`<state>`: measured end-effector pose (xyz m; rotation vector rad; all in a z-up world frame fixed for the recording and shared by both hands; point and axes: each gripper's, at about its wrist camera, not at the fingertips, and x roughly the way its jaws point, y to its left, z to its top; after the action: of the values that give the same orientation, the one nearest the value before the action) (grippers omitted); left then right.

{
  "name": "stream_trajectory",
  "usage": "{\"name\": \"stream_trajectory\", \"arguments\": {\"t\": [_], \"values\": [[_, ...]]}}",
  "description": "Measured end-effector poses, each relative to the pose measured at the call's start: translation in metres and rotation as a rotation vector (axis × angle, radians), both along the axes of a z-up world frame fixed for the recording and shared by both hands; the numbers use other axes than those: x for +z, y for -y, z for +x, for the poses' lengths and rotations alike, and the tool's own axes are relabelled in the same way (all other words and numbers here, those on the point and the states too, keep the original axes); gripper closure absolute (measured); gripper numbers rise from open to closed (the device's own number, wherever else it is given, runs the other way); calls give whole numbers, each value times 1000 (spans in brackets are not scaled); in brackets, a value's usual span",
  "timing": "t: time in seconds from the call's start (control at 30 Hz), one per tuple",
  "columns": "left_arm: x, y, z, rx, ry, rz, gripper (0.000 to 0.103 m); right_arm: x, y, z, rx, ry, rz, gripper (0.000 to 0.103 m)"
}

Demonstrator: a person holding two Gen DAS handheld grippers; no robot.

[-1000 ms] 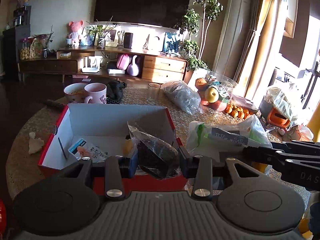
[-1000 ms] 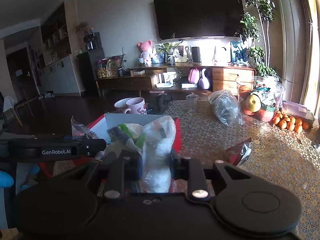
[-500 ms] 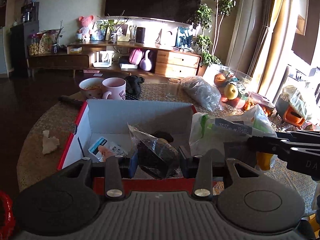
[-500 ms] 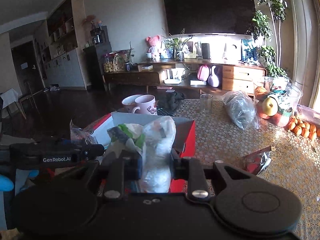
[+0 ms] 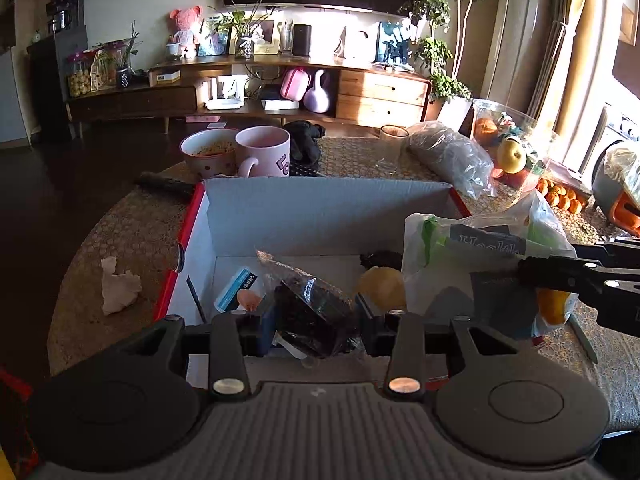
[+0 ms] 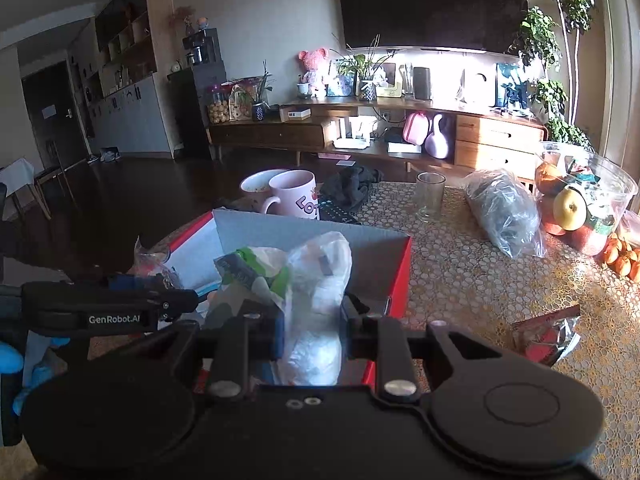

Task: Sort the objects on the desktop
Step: 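Lower the white bag and black item into the box and open both grippers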

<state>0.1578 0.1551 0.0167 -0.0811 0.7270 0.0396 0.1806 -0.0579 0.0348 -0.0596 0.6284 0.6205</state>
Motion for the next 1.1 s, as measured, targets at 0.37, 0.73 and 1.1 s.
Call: {"name": "stream_trajectory", "arguments": {"t": [0.37, 0.73, 1.1], "values": [[-25, -14, 41, -3, -59, 47, 63, -27, -29, 34, 9, -15, -59, 78], [-44, -10, 61, -30, -125, 73, 63, -46, -52, 63, 22, -33, -122, 78], [-56, -13, 72, -19, -196, 104, 63, -50, -86, 71, 77, -9, -214, 78]]}}
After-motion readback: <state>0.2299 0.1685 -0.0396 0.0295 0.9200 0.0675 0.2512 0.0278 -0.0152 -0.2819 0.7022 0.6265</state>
